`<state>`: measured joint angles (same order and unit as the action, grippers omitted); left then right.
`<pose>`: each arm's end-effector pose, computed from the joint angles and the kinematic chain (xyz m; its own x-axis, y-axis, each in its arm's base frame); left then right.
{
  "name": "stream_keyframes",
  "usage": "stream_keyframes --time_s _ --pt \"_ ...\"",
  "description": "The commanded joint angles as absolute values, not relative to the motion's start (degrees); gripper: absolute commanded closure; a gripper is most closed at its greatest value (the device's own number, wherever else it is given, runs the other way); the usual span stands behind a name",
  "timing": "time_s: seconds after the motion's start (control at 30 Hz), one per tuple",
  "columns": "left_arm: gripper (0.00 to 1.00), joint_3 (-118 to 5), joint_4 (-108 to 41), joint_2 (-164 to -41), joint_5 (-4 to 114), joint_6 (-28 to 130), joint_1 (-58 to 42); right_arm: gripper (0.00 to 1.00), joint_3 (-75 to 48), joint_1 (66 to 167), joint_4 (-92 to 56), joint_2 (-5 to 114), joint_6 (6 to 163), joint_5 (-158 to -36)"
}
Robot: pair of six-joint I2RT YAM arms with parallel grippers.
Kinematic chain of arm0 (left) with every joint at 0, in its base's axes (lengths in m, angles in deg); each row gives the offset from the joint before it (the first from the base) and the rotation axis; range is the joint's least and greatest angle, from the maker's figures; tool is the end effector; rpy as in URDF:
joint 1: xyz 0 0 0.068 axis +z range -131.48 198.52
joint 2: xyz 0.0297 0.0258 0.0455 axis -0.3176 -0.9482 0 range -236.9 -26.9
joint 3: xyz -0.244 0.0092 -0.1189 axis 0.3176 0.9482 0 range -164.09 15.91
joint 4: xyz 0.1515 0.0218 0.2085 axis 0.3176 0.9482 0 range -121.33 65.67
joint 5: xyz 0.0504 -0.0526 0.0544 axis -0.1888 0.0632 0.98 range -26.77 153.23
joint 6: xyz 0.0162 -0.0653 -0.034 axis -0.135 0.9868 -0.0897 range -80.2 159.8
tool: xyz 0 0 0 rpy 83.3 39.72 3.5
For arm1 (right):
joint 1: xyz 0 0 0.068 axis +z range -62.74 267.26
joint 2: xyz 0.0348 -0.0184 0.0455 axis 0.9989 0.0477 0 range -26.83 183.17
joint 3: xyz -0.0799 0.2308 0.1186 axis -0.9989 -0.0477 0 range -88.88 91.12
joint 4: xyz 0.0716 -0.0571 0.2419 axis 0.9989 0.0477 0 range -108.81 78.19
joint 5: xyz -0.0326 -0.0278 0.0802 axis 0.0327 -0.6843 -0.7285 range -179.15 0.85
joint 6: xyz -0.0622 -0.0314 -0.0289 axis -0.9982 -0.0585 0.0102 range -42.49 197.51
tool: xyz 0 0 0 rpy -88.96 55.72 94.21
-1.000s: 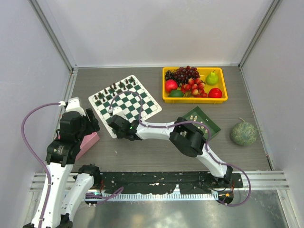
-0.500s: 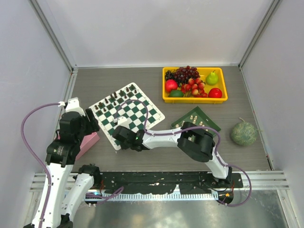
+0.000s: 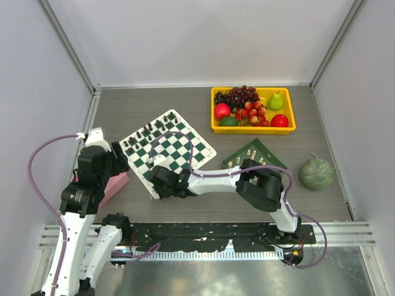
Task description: Set up the chess pieces on the board
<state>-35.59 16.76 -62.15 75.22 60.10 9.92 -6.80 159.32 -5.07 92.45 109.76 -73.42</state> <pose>0.1371 -0.0074 0.3186 -0.4793 -0.2706 -0.8349 -0.2075 0.9593 -0.1918 0.1591 0.4349 0.1390 -0.6629 -0.3798 -0.6453 -0.6023 0.7825 0.1582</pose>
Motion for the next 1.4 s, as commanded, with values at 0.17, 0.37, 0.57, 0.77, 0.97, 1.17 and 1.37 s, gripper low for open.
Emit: stream_keyframes --time_s 0.17,0.37,0.57,0.77,0.97,1.17,1.37 --pt "0.34 -36.1 15.6 -62.1 74.9 59.3 10.3 0.53 -6.9 155.8 -2.6 83.6 106.1 -70.3" --pt "0.33 -36.4 15.5 -62.6 74.3 59.1 10.3 0.52 -10.6 150.6 -2.8 82.2 105.5 -69.8" --pt "0.32 -36.0 15.2 -61.8 73.2 59.2 10.3 0.51 -13.6 145.9 -3.7 82.5 104.3 -69.5" --pt "0.32 -36.5 15.2 -62.4 73.0 58.9 10.3 0.51 -15.1 143.2 -4.2 83.6 103.1 -68.9" --pt "0.32 -36.0 15.0 -62.4 72.6 59.1 10.3 0.51 -14.6 142.5 -4.7 85.9 101.6 -69.2" --pt "0.32 -35.6 15.0 -62.1 72.7 58.9 10.3 0.51 -15.8 142.5 -4.4 85.8 101.9 -70.1" --pt "0.32 -35.1 14.7 -62.1 72.2 59.1 10.3 0.52 -20.9 142.7 -5.3 83.2 103.5 -71.5"
